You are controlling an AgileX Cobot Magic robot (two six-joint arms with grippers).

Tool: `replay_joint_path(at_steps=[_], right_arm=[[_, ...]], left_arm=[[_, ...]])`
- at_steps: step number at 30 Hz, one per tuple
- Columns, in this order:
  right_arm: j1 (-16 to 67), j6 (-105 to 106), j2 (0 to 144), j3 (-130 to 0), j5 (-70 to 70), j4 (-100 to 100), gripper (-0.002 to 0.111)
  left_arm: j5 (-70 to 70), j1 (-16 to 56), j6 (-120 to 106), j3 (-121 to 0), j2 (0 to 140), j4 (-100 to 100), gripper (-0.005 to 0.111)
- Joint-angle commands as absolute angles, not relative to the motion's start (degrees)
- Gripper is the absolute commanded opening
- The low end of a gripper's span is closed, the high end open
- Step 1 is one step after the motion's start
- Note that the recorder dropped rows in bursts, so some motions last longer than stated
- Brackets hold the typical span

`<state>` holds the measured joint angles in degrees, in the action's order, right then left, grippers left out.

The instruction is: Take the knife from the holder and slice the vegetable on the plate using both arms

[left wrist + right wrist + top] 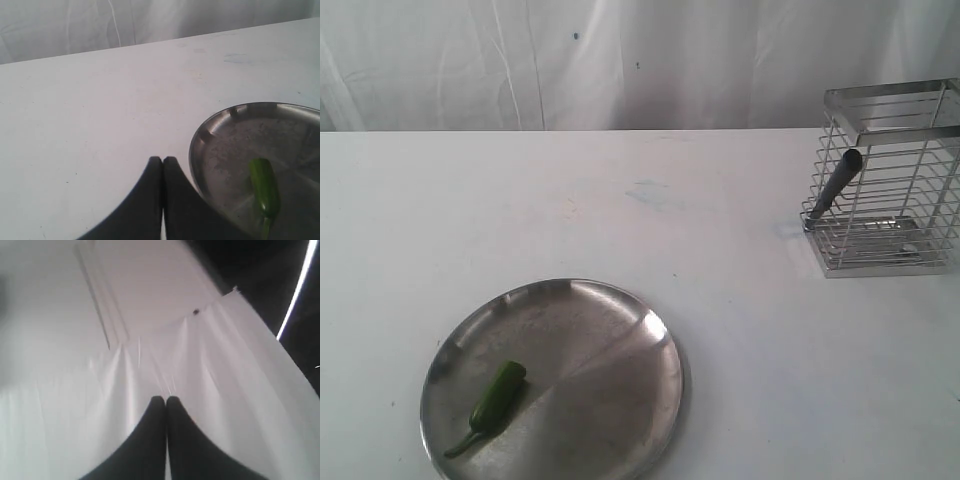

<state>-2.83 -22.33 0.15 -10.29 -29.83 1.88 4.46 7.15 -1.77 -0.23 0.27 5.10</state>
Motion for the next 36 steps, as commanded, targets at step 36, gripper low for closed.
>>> replay_joint_path(at_steps=[36], right_arm=[[10.85,28.4,66.03,-42.88,22.41,-19.52,0.043]], left_arm=[[4.31,7.53,-1.43,0.0,0.0,5.58,0.0]])
